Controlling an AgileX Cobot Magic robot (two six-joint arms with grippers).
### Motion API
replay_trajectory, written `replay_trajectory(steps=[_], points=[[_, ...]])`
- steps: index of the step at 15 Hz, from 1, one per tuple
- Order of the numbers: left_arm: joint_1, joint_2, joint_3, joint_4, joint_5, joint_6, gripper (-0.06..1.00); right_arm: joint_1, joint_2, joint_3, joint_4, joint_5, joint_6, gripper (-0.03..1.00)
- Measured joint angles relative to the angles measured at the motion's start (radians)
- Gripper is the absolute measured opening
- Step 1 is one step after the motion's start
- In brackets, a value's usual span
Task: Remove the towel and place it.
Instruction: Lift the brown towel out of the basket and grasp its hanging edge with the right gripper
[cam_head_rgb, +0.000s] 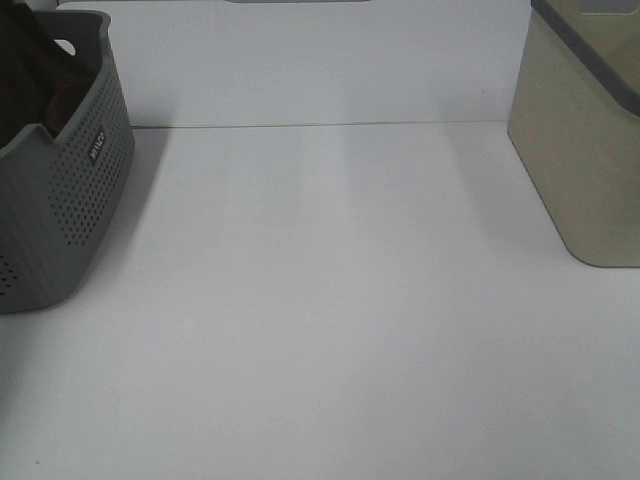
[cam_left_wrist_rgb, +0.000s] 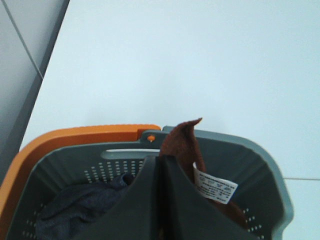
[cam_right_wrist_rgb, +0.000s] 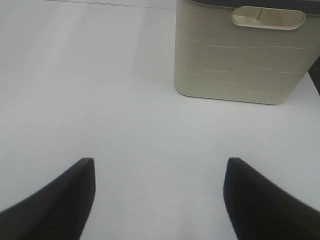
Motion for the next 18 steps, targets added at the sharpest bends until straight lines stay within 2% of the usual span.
replay_trajectory(steps=[3,7,10,13,18], points=[[-0.039,-0.106,0.0,-0.014,0.0,0.045,0.0,0.0,0.0,0.0,0.0,0.0,0.0,0.69],[-0.147,-0.269,0.0,-0.028,0.0,0.057,0.0,0.0,0.0,0.0,0.0,0.0,0.0,0.69],[-0.306,-0.349,0.0,-0.036,0.009,0.059,0.0,0.0,0.0,0.0,0.002,0.0,0.0,0.69],[-0.46,-0.361,0.0,-0.04,0.071,0.059,0.0,0.0,0.009,0.0,0.017,0.0,0.0,0.69],[-0.689,-0.361,0.0,-0.04,0.112,0.059,0.0,0.0,0.212,0.0,0.15,-0.017,-0.003,0.69]])
